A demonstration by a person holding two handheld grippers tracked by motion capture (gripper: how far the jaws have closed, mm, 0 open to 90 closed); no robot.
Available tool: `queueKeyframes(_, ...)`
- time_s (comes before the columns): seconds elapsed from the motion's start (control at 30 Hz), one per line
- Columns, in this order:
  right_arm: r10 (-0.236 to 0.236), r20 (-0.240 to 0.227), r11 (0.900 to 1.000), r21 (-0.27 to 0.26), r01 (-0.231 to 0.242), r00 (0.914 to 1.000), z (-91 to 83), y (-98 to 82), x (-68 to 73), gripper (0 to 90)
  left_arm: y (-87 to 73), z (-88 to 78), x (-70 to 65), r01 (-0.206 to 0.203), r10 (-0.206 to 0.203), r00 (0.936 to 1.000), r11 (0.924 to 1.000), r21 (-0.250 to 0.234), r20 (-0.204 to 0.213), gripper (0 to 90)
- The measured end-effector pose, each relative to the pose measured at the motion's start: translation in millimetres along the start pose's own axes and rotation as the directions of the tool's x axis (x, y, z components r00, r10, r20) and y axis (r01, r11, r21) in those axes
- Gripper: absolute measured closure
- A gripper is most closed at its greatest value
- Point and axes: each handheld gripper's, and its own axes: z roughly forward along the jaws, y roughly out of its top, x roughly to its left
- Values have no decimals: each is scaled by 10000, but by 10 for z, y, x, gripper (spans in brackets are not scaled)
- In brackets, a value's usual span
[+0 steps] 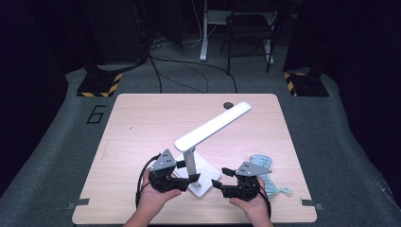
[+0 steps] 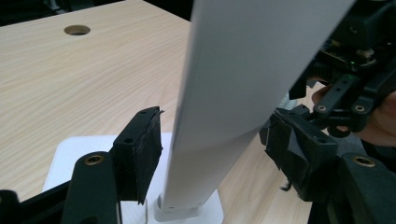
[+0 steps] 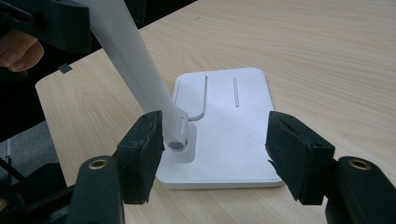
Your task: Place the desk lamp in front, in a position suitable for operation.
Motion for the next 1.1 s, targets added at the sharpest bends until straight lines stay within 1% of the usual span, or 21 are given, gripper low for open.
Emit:
queueKeyframes(0.1, 93, 73, 9999, -96, -92, 9999, 1, -4, -5, 365, 0, 6, 8, 9, -9, 10000, 10000, 37, 96, 366)
queueKeyframes(0.17, 205, -28, 9998, -70, -205, 9998, -4, -6, -12, 361, 0, 11, 10, -9, 8, 9999, 10000, 56, 162, 367)
queueKeyframes(0.27, 93, -91, 10000, -4, -93, 9999, -10, -11, -18, 378, 7, 6, 0, -80, 79, 9999, 10000, 28, 154, 394)
queueKeyframes(0.3, 14, -108, 10000, 21, -14, 9999, -12, -15, -20, 393, 11, 4, -5, -146, 145, 9997, 9999, 31, 192, 407)
queueKeyframes(0.33, 54, -146, 10000, 75, -53, 9999, -13, -21, -20, 440, 25, 0, -17, -267, 265, 9994, 9996, 63, 202, 418)
queueKeyframes(0.37, 54, -146, 10000, 75, -53, 9999, -13, -21, -20, 440, 25, 0, -17, -267, 265, 9994, 9996, 63, 202, 422)
queueKeyframes(0.4, 63, -116, 10000, 43, -62, 9999, -15, -29, -16, 460, 36, 2, -30, -308, 308, 9995, 9995, 24, 75, 426)
queueKeyframes(0.47, 42, -79, 10000, 31, -42, 10000, -15, -33, -12, 478, 41, 2, -32, -335, 335, 9994, 9994, 18, 6, 438)
queueKeyframes(0.53, -86, 49, 9999, 118, 85, 10000, -26, -40, -9, 521, 47, -3, -34, -346, 346, 9994, 9994, -3, -84, 464)
queueKeyframes(0.57, -134, 75, 9999, 70, 133, 9999, -30, -46, -12, 543, 49, -4, -35, -335, 335, 9993, 9994, -9, -144, 478)
queueKeyframes(0.6, -151, 113, 9999, -10, 151, 9998, -39, -58, -21, 569, 50, -2, -34, -328, 328, 9994, 9995, -10, -134, 486)
queueKeyframes(0.63, -151, 113, 9999, -10, 151, 9998, -39, -58, -21, 569, 51, 1, -34, -354, 353, 9993, 9994, -11, -150, 486)
queueKeyframes(0.67, -118, 149, 9999, -2, 118, 9998, -59, -67, -41, 591, 54, 1, -41, -415, 415, 9990, 9991, 25, -190, 492)
queueKeyframes(0.7, -118, 149, 9999, -2, 118, 9998, -59, -67, -41, 591, 54, 1, -41, -415, 415, 9990, 9991, 25, -190, 494)
queueKeyframes(0.77, 30, 175, 10000, -91, -29, 9998, -71, -76, -58, 598, 59, -4, -41, -544, 546, 9984, 9985, 97, -156, 497)
queueKeyframes(0.87, 75, 220, 9999, -120, -73, 9997, -87, -98, -83, 614, 63, -6, -57, -761, 763, 9967, 9971, 96, -290, 506)
queueKeyframes(0.93, 96, 197, 9999, -110, -94, 9998, -87, -104, -90, 614, 61, -8, -56, -801, 803, 9964, 9967, 90, -283, 508)
queueKeyframes(1.0, 103, 307, 9999, -120, -100, 9995, -86, -117, -101, 614, 59, -18, -45, -828, 830, 9963, 9965, 109, -238, 510)
queueKeyframes(1.03, 203, 302, 9997, -137, -199, 9993, -87, -129, -113, 615, 57, -25, -36, -800, 802, 9966, 9967, 104, -192, 508)
queueKeyframes(1.07, 187, 305, 9998, -101, -184, 9994, -91, -132, -121, 617, 49, -52, -8, -748, 749, 9972, 9971, 127, -76, 507)
queueKeyframes(1.1, 187, 305, 9998, -101, -184, 9994, -91, -132, -121, 617, 49, -52, -8, -748, 749, 9972, 9971, 127, -76, 506)
